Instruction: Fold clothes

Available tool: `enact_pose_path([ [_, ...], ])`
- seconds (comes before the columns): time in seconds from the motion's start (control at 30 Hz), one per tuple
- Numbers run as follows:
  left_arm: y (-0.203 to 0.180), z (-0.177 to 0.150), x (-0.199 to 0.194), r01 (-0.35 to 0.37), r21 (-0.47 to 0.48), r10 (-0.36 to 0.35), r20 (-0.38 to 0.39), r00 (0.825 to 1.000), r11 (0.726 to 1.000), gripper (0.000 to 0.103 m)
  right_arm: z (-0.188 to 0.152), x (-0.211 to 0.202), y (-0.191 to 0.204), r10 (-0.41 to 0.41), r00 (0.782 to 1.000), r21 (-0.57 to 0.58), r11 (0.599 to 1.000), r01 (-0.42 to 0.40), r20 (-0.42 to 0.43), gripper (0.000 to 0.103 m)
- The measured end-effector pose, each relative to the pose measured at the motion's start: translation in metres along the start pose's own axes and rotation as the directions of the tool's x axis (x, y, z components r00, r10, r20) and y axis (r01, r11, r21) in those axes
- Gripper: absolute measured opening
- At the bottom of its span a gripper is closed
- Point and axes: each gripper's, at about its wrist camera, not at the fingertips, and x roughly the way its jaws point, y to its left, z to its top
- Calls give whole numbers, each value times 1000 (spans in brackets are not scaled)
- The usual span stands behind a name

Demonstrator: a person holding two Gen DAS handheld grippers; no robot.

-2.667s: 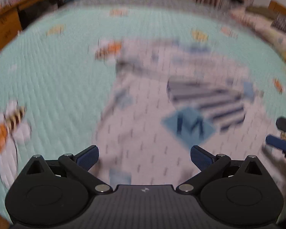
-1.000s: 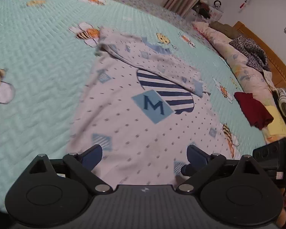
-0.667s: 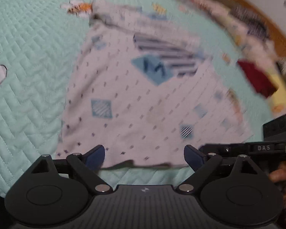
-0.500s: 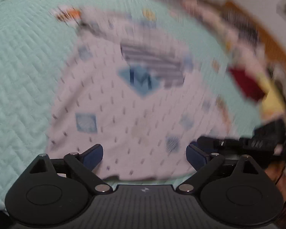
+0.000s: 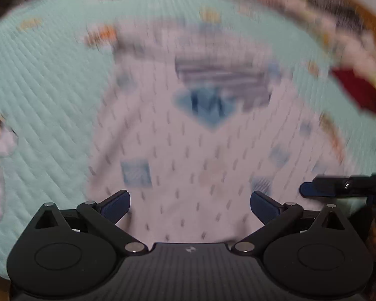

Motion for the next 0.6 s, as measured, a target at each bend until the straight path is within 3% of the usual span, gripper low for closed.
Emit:
enact_pose_path([
  [0.07, -7, -13, 19, -57, 50, 60, -46, 997, 997, 102, -5, 6, 2, -4, 1000, -23, 1000, 5, 11, 51],
  [0.1, -12, -16, 18, -77, 84, 80, -31, 996, 993, 102, -6, 5, 5, -7, 1000, -30, 1000, 7, 9, 51],
  [0.2, -11, -14, 15, -83, 51, 84, -24, 996, 995, 102, -5, 7, 27, -97, 995, -114, 989, 97, 9, 53],
  [0.27, -2, -10, 7, -74, -21, 74, -7, 997, 997, 102, -8, 6, 52, -201, 979, -256, 945, 204, 38, 60],
  [0.33, 6, -7, -3, -81, -87, 83, 23, 996, 993, 102, -17, 2, 80, -308, 945, -433, 841, 325, 111, 65],
  [0.37, 8, -6, -11, -94, -102, 99, 53, 994, 990, 102, -19, 4, 98, -348, 924, -523, 764, 378, 159, 66],
  [0.47, 11, 1, -36, -152, -133, 171, 142, 975, 979, 102, -23, -1, 150, -342, 880, -727, 503, 468, 330, 67],
  [0.5, 15, 4, -44, -182, -152, 207, 168, 964, 971, 102, -22, -14, 163, -282, 867, -723, 479, 498, 411, 67],
  [0.57, 28, 5, -58, -193, -208, 235, 202, 951, 959, 102, -19, -40, 188, -151, 816, -704, 435, 562, 558, 70],
  [0.6, 35, 5, -64, -196, -237, 248, 218, 944, 952, 102, -18, -54, 199, -80, 781, -686, 429, 588, 619, 81],
])
